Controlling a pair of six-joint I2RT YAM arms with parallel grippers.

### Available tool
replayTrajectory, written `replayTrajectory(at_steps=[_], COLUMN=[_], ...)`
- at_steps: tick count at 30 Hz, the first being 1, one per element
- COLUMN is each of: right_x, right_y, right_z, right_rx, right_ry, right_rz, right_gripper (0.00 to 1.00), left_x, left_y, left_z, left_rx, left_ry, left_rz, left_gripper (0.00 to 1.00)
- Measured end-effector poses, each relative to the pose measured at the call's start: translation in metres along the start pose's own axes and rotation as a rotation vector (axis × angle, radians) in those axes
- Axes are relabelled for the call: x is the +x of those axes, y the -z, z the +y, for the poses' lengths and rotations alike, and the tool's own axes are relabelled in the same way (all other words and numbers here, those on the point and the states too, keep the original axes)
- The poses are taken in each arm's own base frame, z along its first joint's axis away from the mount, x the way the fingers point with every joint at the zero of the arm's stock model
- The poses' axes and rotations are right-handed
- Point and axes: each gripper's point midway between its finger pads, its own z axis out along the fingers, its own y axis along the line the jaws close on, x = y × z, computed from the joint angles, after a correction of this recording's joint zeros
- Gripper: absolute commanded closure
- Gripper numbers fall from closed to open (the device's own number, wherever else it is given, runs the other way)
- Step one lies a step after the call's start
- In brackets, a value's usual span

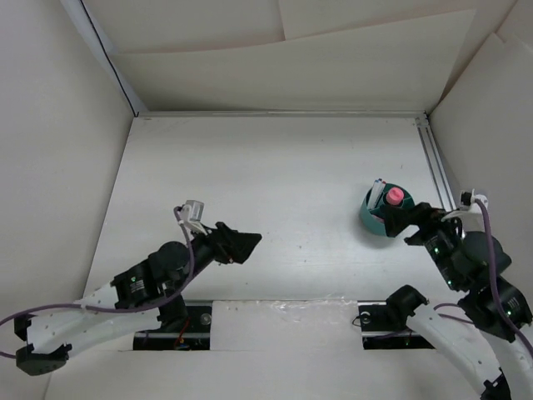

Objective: Sort the stationery into containers
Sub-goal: Reset both arms

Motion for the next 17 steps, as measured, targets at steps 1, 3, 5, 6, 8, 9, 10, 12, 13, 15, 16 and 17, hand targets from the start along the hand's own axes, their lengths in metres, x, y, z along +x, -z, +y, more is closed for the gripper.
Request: replayTrajectory(at_steps=[1,3,5,6,8,9,10,12,13,15,16,17], right_x=[0.0,0.003,0.007,0.007,0.005,0.003,0.0,-0.007,-0.011,-0.02,-0.023,-0.024], right_y=[0.004,0.014,0.023,0.029,0.038,0.044,0.049,0.058,0.062,0.068,0.07,0.07], right_z=[0.009,0.027,0.044,0.05,0.059,0.062,0.065,0.067,0.067,0.067,0.067,0.066], right_rx=[-0.055,-0.173,-0.281,-0.326,-0.391,-0.417,-0.439,-0.456,-0.46,-0.461,-0.458,-0.455], right_ry=[0.012,0.045,0.075,0.089,0.106,0.112,0.116,0.122,0.123,0.124,0.124,0.123], right_rz=[0.013,0.049,0.083,0.095,0.098,0.096,0.09,0.074,0.062,0.04,0.03,0.024], right_gripper=[0.0,0.0,0.0,0.0,0.0,0.0,0.0,0.0,0.0,0.0,0.0,0.0], left_x=[-0.003,-0.012,-0.02,-0.024,-0.033,-0.038,-0.042,-0.049,-0.051,-0.053,-0.053,-0.053], left_y=[0.004,0.016,0.029,0.035,0.047,0.052,0.057,0.065,0.068,0.071,0.072,0.072], left_z=[-0.001,-0.003,-0.003,-0.004,-0.006,-0.007,-0.009,-0.01,-0.009,-0.008,-0.007,-0.005], left_rx=[0.009,0.039,0.064,0.078,0.104,0.117,0.13,0.15,0.156,0.157,0.153,0.147], left_ry=[0.01,0.037,0.059,0.068,0.087,0.094,0.103,0.115,0.118,0.118,0.115,0.111], left_rz=[-0.008,-0.033,-0.055,-0.064,-0.086,-0.098,-0.11,-0.131,-0.141,-0.149,-0.149,-0.148], left_gripper=[0.0,0.0,0.0,0.0,0.0,0.0,0.0,0.0,0.0,0.0,0.0,0.0])
